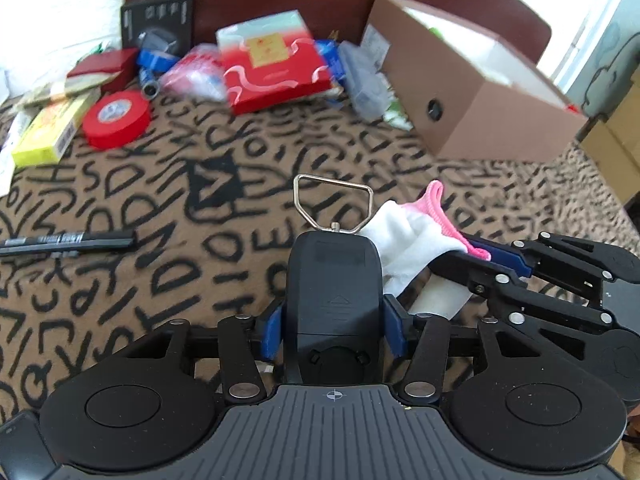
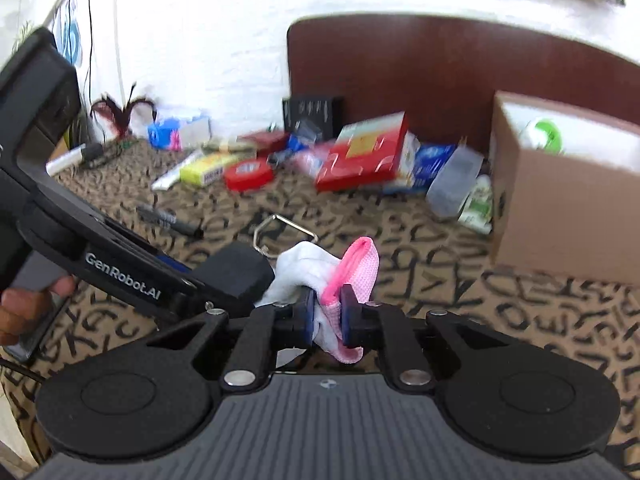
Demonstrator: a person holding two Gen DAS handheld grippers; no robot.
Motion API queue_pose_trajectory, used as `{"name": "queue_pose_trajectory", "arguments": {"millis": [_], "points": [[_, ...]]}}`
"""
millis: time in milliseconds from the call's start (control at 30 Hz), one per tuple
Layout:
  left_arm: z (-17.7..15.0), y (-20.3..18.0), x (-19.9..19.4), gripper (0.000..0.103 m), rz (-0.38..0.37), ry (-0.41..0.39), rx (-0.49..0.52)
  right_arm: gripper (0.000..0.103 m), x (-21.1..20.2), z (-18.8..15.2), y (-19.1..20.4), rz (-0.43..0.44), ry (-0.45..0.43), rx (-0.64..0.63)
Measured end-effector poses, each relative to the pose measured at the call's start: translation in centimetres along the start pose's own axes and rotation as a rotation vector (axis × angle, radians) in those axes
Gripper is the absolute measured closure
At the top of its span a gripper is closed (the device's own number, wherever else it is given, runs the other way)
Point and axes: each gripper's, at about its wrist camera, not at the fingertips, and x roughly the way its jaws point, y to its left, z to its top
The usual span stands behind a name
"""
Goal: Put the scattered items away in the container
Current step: 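Carry the scale in the left gripper and sock in the right over the box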
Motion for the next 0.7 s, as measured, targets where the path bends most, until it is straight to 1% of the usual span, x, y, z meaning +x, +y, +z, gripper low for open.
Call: {"name": "queue_pose_trajectory", "arguments": {"millis": [133,267,367,567,700], "points": [[1.9,-1.6,-0.9,0.051,-0.018,-0.045,0.038,0.088,-1.7,1.7,-1.2,-0.027,-0.071,0.006],[4.8,-3.3,-1.7,0.051,-0.063,-0.100,0.063,0.088,-3.4,3.5,-2.5,-0.078,-0.155,-0.019],[7.3,-4.8,-2.2,0.051,-0.105,-0.141,0.085,0.088,-4.4,5.2,-3.8,-0.126,-0.217,-0.034],[12.8,-8.8,-2.8,0.051,-0.150,-0.226,0.167,0.088,-6.0,8.3,-6.4,-0.217,-0.317,-0.078],[16.6,-11.1,-2.1,0.051,-0.202,-0.239,0.181,0.088,-6.3,10.4,-9.1,-0.288,-0.364,-0.081]]}}
